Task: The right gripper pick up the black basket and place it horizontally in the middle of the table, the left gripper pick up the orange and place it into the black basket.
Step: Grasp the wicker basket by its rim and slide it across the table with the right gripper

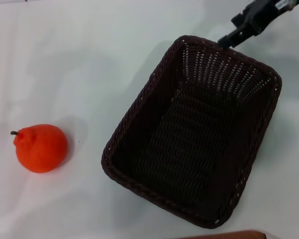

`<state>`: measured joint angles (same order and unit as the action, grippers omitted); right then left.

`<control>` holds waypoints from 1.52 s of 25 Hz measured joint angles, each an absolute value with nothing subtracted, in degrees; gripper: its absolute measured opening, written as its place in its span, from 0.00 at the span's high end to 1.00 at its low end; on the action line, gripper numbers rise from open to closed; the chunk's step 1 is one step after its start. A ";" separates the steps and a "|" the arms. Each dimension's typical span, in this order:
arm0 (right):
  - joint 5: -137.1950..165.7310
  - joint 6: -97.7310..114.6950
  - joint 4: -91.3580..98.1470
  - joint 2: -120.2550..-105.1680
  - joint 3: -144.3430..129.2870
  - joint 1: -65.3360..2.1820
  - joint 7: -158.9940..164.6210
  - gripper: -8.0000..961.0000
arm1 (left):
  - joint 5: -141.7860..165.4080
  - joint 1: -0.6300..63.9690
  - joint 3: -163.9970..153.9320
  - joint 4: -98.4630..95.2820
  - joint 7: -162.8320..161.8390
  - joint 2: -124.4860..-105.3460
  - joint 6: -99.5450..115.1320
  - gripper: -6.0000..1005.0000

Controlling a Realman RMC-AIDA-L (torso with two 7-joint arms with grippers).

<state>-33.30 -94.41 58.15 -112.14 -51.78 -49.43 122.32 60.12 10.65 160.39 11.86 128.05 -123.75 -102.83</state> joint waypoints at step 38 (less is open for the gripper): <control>-25.54 -90.93 49.35 -113.58 -47.70 -51.19 122.37 0.78 | 60.56 11.83 159.32 10.35 127.96 -124.01 -103.41 0.36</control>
<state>-25.54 -90.93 49.35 -113.58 -47.71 -51.19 122.37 60.56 11.83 159.32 10.35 127.96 -124.01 -103.41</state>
